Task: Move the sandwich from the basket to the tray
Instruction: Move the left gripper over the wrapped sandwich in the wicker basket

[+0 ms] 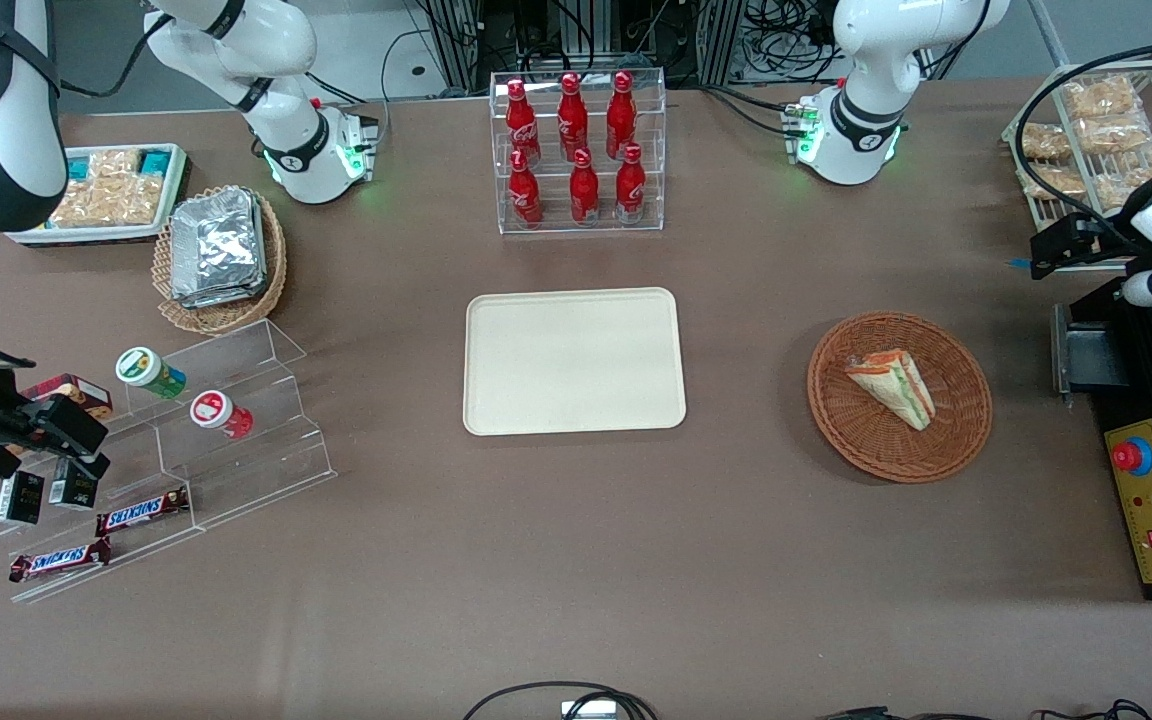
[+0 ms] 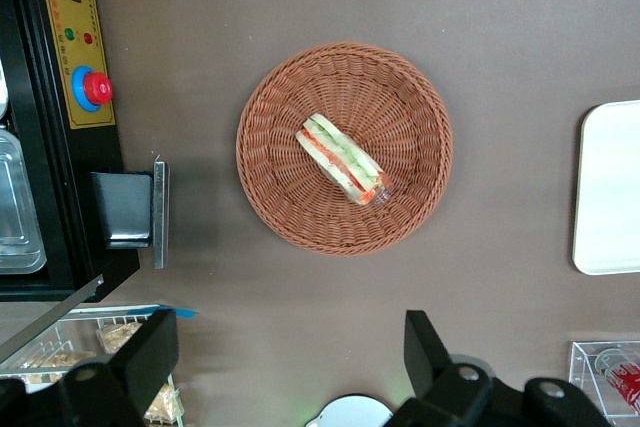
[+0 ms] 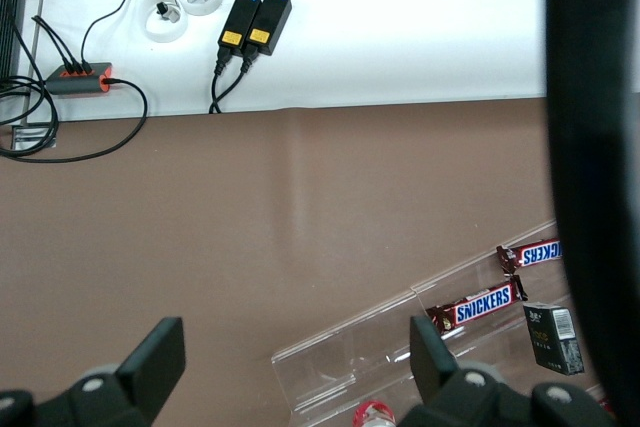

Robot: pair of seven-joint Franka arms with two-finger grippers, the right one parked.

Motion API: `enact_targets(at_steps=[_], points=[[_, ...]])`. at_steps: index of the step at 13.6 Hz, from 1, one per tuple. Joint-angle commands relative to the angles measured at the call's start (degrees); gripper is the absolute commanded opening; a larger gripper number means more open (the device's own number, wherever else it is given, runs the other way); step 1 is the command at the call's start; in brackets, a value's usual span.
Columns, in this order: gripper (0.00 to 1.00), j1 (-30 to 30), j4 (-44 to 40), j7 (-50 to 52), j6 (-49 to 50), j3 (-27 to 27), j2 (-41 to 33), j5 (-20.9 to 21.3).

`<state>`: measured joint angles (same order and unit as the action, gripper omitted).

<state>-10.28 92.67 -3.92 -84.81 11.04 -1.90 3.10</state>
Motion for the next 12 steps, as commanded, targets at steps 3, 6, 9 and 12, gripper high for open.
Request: enact_targets(at_steps=[3, 6, 9, 12], points=[[1.00, 0.70, -1.70, 0.23, 0.70, 0.83, 0.93, 0.50], [1.00, 0.52, -0.13, 2.67, -1.93, 1.53, 2.42, 0.50], [1.00, 0.35, 8.11, 6.46, -10.08, 1.53, 2.69, 0.33], [1.00, 0.35, 16.04, 12.69, -18.01, 1.44, 2.08, 0.50]])
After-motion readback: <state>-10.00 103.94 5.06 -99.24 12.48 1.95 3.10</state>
